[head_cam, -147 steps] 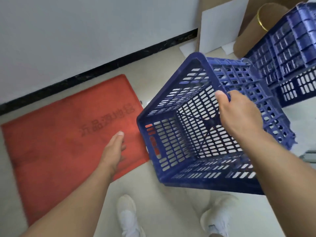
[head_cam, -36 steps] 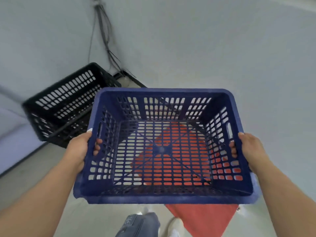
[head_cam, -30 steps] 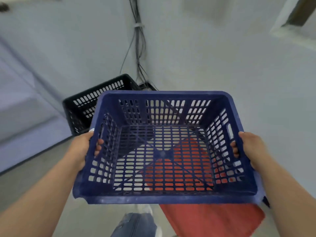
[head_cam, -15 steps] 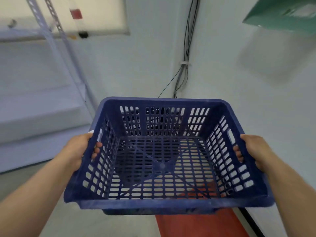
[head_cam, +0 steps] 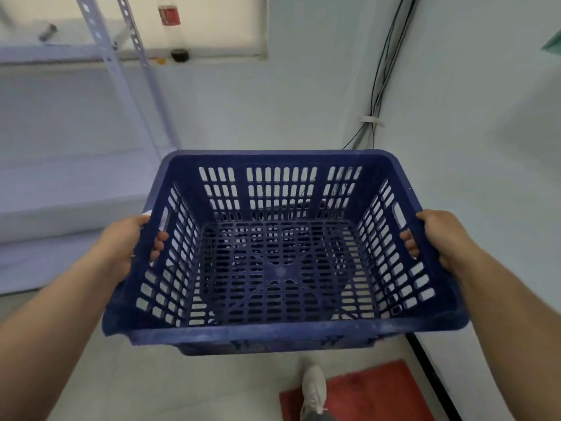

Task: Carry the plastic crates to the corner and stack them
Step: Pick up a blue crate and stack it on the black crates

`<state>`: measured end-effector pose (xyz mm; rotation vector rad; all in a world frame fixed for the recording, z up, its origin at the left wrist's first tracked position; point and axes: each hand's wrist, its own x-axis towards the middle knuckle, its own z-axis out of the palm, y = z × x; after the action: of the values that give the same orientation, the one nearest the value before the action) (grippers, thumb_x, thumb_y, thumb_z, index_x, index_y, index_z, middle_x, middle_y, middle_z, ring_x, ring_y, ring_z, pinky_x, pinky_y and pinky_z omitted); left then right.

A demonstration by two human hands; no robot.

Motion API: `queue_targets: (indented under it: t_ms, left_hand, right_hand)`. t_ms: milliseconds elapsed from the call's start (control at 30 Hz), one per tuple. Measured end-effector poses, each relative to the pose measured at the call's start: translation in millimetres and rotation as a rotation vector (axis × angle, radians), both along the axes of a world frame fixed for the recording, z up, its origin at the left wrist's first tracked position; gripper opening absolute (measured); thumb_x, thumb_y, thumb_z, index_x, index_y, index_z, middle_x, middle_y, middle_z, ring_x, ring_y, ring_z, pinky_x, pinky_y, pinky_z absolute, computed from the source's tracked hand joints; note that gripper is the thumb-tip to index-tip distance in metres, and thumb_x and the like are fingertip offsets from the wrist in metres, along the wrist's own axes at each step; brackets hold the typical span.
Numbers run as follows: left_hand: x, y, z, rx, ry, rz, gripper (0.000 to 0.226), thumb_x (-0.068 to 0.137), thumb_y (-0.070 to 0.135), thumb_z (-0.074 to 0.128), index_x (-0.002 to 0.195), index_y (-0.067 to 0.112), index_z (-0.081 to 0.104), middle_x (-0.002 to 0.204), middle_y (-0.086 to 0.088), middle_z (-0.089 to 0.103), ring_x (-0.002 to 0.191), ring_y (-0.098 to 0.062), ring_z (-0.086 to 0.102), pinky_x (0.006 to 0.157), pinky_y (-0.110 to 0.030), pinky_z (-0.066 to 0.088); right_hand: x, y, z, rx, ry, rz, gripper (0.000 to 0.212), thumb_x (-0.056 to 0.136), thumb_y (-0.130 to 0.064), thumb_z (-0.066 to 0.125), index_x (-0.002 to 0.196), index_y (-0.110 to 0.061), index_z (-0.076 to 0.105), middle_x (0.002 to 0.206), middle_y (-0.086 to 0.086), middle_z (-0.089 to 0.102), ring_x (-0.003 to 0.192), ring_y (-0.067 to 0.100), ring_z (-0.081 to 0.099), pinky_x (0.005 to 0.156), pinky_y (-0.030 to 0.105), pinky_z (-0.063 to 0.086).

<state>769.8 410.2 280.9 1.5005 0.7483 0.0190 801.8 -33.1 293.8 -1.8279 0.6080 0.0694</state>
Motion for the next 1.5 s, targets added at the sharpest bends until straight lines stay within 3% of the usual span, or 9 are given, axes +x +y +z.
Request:
queue_targets:
  t_ms: [233,367,467,900,1200,1500]
  left_hand:
    - [63.2,-22.3,-4.7,0.007,-0.002,0.077,0.025,0.099,0.022,0.035,0.106,0.005,0.051,0.071,-0.011,0.050,0.030,-0.008,0.048,0.032,-0.014,0.037]
    - [88.2,-30.9,-9.5,0.005,0.028,0.128,0.028,0.097,0.023,0.038,0.082,0.006,0.054,0.070,-0.010,0.050,0.031,-0.008,0.049,0.033,-0.014,0.038]
    - [104.8,-34.5,-15.3,0.012,0.039,0.159,0.028,0.096,0.022,0.040,0.077,0.006,0.052,0.069,-0.010,0.050,0.031,-0.008,0.048,0.033,-0.013,0.037]
    - [161.6,-17.0,-41.5,0.011,0.093,0.162,0.030,0.098,0.022,0.036,0.080,0.004,0.052,0.069,-0.011,0.050,0.032,-0.008,0.048,0.034,-0.014,0.037]
    - [166.0,3.5,-68.4,0.037,0.162,0.201,0.027,0.096,0.022,0.037,0.084,0.006,0.055,0.071,-0.010,0.053,0.055,-0.019,0.046,0.034,-0.016,0.039]
    - [171.8,5.7,-81.0,0.045,0.154,0.195,0.027,0.095,0.024,0.039,0.094,0.007,0.059,0.071,-0.008,0.055,0.055,-0.018,0.047,0.040,-0.023,0.041]
  right_hand:
    - [103.6,-10.1,-9.8,0.038,0.013,0.088,0.040,0.102,-0.015,0.029,0.135,0.003,0.041,0.073,0.018,0.056,0.055,0.027,0.047,0.050,0.035,0.039]
    - [150.9,-15.0,-14.3,0.055,0.026,0.152,0.037,0.102,-0.016,0.029,0.132,0.001,0.043,0.074,0.018,0.055,0.055,0.026,0.047,0.050,0.034,0.039]
    - [176.6,-14.2,-21.9,0.057,0.041,0.187,0.036,0.103,-0.015,0.028,0.130,0.002,0.043,0.074,0.019,0.055,0.055,0.027,0.046,0.051,0.034,0.039]
    - [236.5,3.8,-57.1,0.036,0.126,0.206,0.037,0.102,-0.015,0.029,0.131,0.003,0.042,0.074,0.020,0.056,0.056,0.028,0.049,0.049,0.035,0.041]
    - [247.2,30.3,-80.6,0.043,0.170,0.213,0.038,0.102,-0.013,0.028,0.133,0.003,0.042,0.073,0.019,0.054,0.055,0.027,0.047,0.048,0.034,0.039]
    - [258.3,31.5,-86.9,0.034,0.152,0.211,0.035,0.101,-0.014,0.029,0.127,0.003,0.046,0.073,0.019,0.054,0.055,0.027,0.046,0.048,0.033,0.038]
